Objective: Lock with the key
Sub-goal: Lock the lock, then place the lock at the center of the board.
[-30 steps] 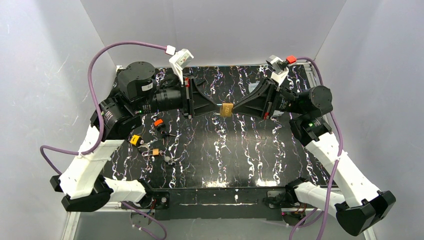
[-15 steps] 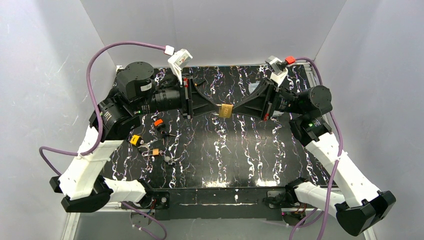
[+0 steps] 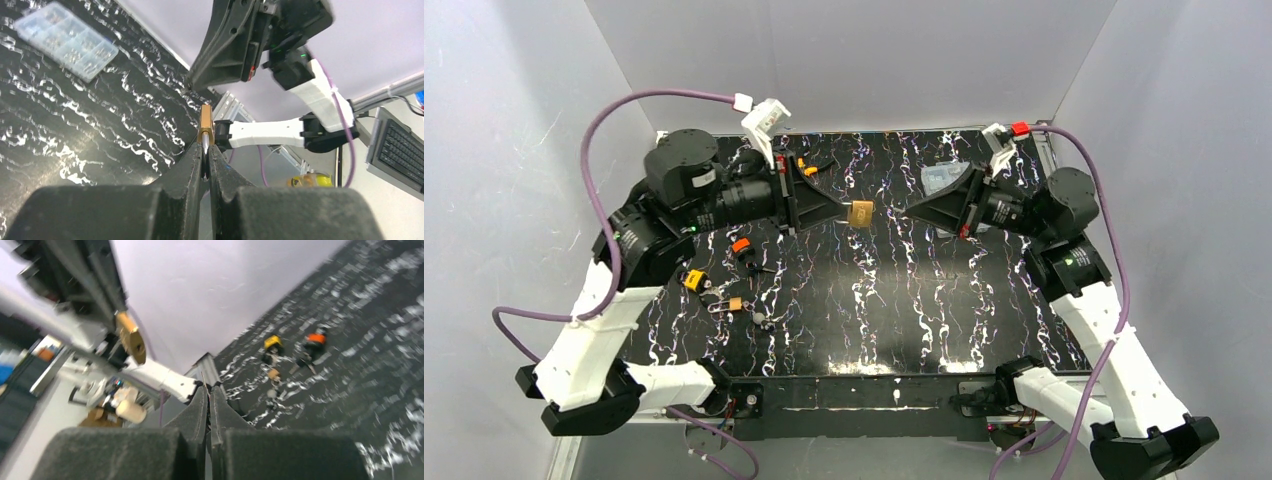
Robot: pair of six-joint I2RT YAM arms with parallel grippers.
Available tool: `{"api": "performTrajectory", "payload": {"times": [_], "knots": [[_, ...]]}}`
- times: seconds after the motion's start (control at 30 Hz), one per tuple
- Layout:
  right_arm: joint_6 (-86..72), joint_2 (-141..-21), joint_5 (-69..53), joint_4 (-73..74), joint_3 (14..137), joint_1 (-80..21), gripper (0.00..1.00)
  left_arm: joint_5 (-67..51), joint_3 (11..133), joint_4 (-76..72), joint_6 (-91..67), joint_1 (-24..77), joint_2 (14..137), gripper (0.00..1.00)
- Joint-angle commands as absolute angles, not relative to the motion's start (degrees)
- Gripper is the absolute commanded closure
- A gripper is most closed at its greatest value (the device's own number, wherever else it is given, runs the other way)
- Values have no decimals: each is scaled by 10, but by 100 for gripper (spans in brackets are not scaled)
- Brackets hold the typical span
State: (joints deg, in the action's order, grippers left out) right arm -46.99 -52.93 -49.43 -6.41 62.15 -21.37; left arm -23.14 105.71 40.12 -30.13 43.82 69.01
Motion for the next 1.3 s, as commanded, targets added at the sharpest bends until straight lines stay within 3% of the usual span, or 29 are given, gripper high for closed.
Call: {"api": "performTrajectory", "payload": {"times": [0.0, 0.3, 0.73, 1.17, 1.27], "knots": [[-359, -544, -325, 192, 656, -208, 99, -194, 977, 365, -322, 429, 719, 100], [-367, -576, -158, 229, 556, -209, 99, -198, 815, 195, -387, 428, 857, 100], [-388, -718, -86, 123, 455, -206, 99, -281, 854, 71, -447, 415, 1138, 100], [-378, -782, -36, 114, 424, -188, 99, -285, 879, 70, -471, 414, 1243, 100], [-380, -807, -40, 101, 420, -187, 99, -261, 875, 86, -463, 415, 1249, 88]]}}
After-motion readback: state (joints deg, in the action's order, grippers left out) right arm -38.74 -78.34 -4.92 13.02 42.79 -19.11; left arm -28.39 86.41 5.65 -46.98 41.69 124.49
